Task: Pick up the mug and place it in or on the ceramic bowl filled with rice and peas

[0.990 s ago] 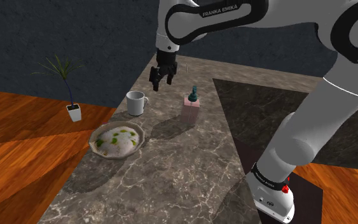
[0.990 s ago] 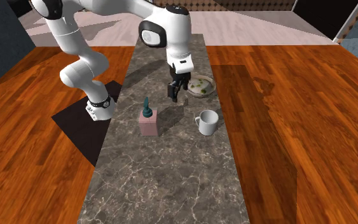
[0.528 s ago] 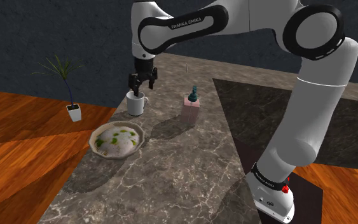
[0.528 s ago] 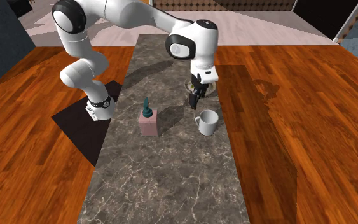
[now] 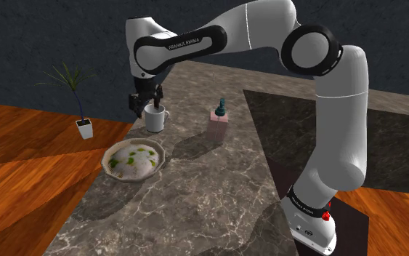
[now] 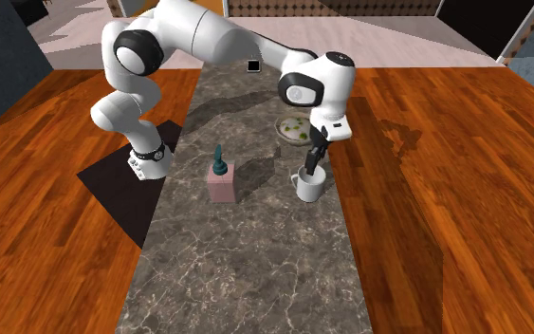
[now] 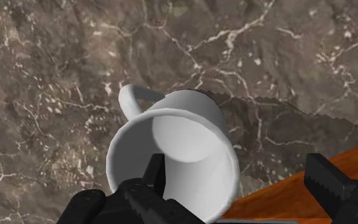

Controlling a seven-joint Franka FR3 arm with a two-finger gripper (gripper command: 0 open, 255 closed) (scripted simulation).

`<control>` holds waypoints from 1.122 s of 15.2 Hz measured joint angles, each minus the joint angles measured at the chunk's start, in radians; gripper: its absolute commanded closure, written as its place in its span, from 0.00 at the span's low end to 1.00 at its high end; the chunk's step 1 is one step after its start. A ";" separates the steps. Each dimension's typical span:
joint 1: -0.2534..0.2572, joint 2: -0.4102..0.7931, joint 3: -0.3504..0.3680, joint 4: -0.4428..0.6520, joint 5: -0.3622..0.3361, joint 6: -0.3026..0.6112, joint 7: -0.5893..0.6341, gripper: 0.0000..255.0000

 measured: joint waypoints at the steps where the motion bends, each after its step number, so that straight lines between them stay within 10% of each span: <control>1: 0.000 0.006 -0.001 -0.004 -0.002 0.010 0.000 0.00; 12: -0.002 0.025 -0.005 -0.038 -0.009 0.062 0.005 0.00; 13: -0.002 0.025 -0.005 -0.038 -0.009 0.062 0.005 1.00; 17: -0.002 0.025 -0.005 -0.038 -0.009 0.062 0.005 1.00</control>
